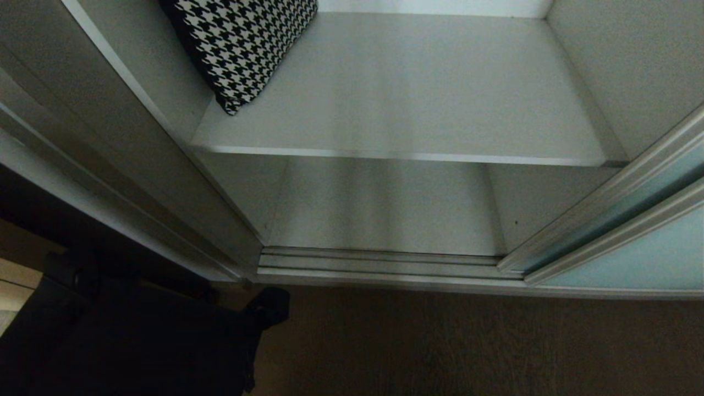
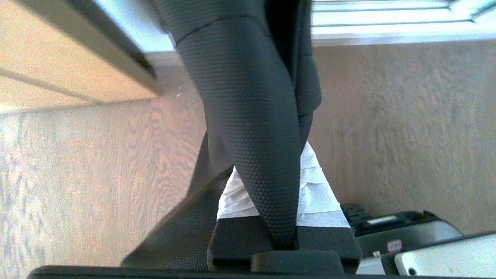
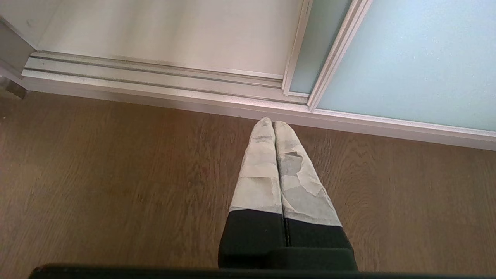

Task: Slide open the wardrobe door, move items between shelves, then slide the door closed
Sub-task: Place the bag on the lower shelf

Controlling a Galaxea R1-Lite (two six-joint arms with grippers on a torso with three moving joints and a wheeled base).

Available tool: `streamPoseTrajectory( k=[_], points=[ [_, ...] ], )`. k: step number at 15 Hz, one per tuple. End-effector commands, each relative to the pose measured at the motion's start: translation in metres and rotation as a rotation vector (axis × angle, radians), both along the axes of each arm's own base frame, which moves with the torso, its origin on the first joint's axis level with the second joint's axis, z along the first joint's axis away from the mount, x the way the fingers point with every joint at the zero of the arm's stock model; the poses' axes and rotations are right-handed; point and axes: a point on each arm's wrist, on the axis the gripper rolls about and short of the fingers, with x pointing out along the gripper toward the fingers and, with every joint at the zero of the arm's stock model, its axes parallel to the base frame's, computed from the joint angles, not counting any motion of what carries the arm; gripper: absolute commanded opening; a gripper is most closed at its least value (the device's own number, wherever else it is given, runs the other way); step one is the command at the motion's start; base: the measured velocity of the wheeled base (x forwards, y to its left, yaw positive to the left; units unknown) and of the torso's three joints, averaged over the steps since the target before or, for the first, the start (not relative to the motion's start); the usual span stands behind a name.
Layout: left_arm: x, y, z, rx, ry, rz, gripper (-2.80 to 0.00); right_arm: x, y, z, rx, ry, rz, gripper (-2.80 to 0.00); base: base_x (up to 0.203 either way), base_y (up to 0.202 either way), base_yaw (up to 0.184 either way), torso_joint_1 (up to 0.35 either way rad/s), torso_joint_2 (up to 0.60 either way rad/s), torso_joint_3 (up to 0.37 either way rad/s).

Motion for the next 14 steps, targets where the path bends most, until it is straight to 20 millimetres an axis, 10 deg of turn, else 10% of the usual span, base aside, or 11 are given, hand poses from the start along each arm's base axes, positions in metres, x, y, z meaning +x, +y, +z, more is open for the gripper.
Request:
streamPoseTrajectory(
  k=[1, 14],
  points=[
    [-0.001, 0.0, -0.002, 0.002, 0.001, -0.005, -2.8, 0.0, 0.0, 0.0, 0.0, -0.003, 0.001, -2.8, 0.0, 0.0, 0.0, 0.0, 0.0, 0.0],
    [0.002, -0.001, -0.021, 0.028, 0.088, -0.103, -2.8, 0.0, 0.0, 0.0, 0.0, -0.003, 0.001, -2.8, 0.0, 0.0, 0.0, 0.002, 0.0, -0.067]
  ],
)
